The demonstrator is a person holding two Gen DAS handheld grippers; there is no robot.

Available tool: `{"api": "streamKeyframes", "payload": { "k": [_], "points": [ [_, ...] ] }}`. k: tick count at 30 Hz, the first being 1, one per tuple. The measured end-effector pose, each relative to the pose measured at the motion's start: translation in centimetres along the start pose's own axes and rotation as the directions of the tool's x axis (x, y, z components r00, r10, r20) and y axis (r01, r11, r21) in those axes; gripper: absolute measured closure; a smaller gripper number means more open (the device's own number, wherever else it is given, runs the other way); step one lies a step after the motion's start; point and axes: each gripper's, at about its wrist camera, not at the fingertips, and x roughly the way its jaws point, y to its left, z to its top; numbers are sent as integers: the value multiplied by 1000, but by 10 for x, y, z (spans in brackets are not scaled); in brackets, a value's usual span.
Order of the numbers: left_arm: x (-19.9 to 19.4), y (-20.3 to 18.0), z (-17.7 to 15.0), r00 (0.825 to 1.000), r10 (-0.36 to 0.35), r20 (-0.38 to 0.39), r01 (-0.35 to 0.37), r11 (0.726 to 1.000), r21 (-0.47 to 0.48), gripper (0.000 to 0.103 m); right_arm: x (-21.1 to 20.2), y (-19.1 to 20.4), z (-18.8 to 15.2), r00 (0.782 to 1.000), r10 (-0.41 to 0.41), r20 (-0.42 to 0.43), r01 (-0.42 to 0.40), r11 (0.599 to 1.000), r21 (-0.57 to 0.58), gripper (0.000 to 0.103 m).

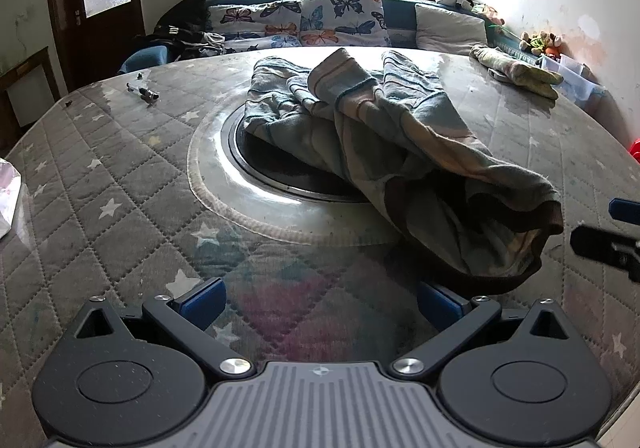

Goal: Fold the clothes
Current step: 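Move both grippers toward the crumpled striped towel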

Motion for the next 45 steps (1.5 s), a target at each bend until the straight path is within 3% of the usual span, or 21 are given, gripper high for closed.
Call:
{"api": "streamKeyframes", "payload": {
  "k": [12, 45],
  "points": [
    [-1, -3, -3, 1000, 15, -25, -15, 1000, 9, 0, 2, 21, -3, 999, 42, -30, -43, 998, -45, 0],
    [3, -3, -1, 997, 38, -66, -37, 999, 12, 0, 18, 39, -4, 992, 46, -121, -58, 994, -96, 0]
  ]
}}
